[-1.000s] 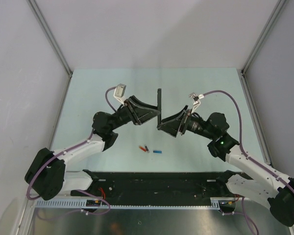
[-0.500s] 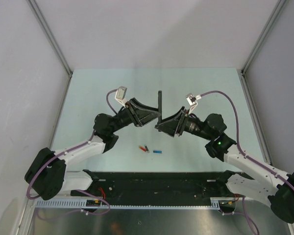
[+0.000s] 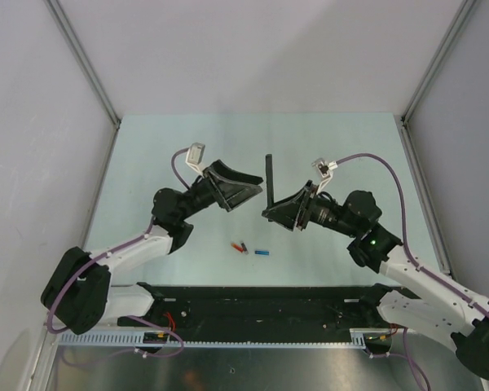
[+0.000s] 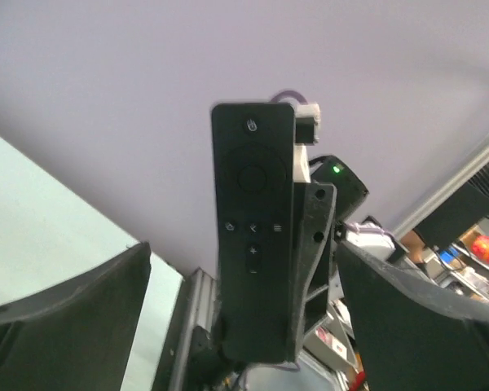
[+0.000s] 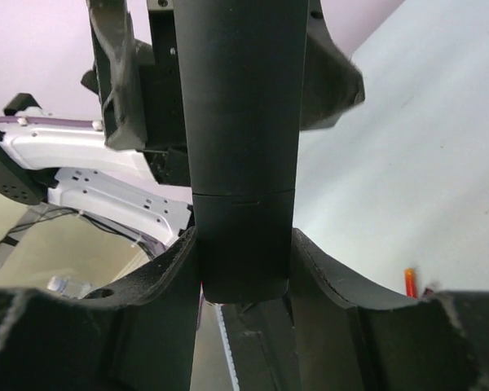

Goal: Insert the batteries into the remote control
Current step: Adjust the remote control.

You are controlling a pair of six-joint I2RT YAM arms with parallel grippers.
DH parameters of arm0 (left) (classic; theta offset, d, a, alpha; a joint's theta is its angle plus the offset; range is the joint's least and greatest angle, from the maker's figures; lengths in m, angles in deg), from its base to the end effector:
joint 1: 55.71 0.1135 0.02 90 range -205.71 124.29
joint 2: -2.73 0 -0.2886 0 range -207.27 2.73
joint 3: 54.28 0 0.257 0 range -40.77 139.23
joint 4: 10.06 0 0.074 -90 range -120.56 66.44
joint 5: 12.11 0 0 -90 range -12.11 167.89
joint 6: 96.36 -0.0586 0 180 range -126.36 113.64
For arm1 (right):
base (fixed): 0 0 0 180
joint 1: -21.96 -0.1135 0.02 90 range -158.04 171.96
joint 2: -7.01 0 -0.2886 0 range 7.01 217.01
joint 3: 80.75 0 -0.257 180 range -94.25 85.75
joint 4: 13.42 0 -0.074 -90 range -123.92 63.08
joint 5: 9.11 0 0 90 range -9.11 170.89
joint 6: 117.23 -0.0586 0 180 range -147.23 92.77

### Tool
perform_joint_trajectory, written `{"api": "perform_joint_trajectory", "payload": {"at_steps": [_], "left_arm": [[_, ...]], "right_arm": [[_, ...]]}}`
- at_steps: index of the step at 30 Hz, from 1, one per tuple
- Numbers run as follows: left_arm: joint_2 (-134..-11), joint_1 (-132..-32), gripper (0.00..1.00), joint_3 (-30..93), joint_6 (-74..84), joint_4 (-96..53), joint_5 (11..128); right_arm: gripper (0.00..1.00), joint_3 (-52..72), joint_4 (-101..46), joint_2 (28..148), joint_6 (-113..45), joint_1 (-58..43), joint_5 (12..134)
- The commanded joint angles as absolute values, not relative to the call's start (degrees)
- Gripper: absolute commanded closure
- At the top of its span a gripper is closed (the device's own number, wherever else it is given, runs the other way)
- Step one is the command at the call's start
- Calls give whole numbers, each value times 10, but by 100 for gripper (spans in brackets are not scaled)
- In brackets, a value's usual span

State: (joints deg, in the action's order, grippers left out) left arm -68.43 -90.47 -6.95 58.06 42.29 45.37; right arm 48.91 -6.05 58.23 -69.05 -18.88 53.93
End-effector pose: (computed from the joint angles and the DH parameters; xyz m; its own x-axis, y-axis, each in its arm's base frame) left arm 0.2041 -0.1800 0.3417 -0.6143 -0.4995 -0.6109 0.7289 -0.0627 -0.6817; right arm 0.1503 0.1650 0.3488 -0.5522 0.3083 -0.7746 -0.7454 0.2337 0.6243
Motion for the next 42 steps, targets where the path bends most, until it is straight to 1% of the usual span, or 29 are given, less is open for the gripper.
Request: {"api": "perform_joint_trajectory", "payload": {"at_steps": [1,3,5,6,7,10,13,15,19,26,29,30,32,33,38,39,41,42], "left_arm": [[-665,-868,0,-75,592,449,422],[-657,-862,0,-67,578,432,409],[-642,-866,0,-48,524,326,405],[-633,-874,0,-29,498,282,412],[-624,-880,0,-23,451,204,425],[-586,-900,0,-7,387,108,481],[-572,-920,0,4,359,51,530],[-573,-933,0,7,354,41,552],[-595,-965,1,28,323,-9,586],[-627,-987,9,40,313,-57,635],[-637,-990,18,42,315,-56,628],[-640,-993,26,47,315,-56,628],[-642,-998,36,51,313,-56,630],[-644,-1000,43,54,313,-56,632],[-646,-1004,44,63,311,-56,638],[-648,-1004,50,64,309,-56,638],[-649,-1004,59,64,308,-56,637],[-649,-1005,68,63,308,-56,636]], "right_arm": [[64,430,-168,549,-618,-205,593],[65,411,-243,550,-579,-213,638],[66,383,-316,561,-548,-227,671],[66,378,-333,565,-540,-232,706],[66,373,-347,569,-533,-237,723],[66,364,-389,577,-525,-257,776],[66,364,-399,590,-525,-279,824],[66,362,-399,602,-525,-296,844],[66,360,-390,614,-527,-316,856],[66,350,-386,624,-525,-332,866],[66,349,-383,626,-525,-339,867],[66,349,-383,626,-525,-341,870],[66,349,-380,629,-524,-346,874],[66,349,-381,630,-523,-347,875],[66,347,-384,634,-518,-357,885],[66,348,-388,634,-518,-358,888],[65,347,-390,633,-518,-360,891],[64,348,-391,633,-518,-360,894]]}}
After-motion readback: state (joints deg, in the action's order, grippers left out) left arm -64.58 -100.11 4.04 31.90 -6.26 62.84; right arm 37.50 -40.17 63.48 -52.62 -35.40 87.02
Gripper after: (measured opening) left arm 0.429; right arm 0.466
